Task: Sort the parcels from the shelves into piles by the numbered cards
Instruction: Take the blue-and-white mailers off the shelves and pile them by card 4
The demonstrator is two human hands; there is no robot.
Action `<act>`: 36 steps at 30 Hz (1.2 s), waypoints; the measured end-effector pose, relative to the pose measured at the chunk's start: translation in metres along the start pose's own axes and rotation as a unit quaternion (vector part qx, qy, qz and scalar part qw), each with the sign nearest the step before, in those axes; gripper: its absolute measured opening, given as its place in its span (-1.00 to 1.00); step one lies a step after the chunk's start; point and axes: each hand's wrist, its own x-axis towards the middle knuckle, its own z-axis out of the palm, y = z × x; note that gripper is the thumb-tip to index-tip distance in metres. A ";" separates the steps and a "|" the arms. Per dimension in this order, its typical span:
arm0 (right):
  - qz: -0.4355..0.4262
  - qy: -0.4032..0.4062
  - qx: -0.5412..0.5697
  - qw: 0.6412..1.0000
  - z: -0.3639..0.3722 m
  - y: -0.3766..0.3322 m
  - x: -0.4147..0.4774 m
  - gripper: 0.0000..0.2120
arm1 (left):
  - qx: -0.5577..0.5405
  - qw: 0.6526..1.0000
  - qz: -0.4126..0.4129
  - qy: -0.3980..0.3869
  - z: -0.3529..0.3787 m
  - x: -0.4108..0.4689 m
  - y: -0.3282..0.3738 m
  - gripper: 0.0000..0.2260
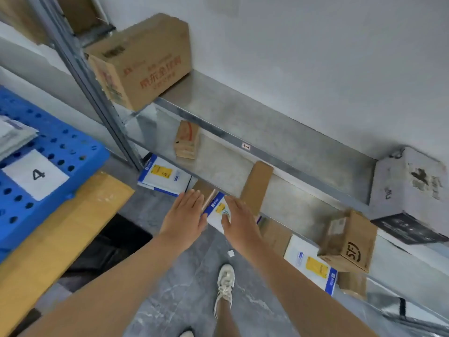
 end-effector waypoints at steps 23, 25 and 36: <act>-0.102 -0.127 -0.035 0.986 0.343 0.069 0.315 -0.53 | -0.023 0.969 -0.241 -0.055 0.343 0.147 -0.206 -0.51; -0.109 -0.120 -0.032 0.986 0.388 0.085 0.334 -0.55 | -0.025 0.962 -0.262 -0.070 0.394 0.152 -0.222 -0.52; -0.081 -0.015 -0.019 0.996 0.514 0.097 0.497 -0.62 | -0.042 0.948 -0.317 -0.003 0.552 0.226 -0.313 -0.56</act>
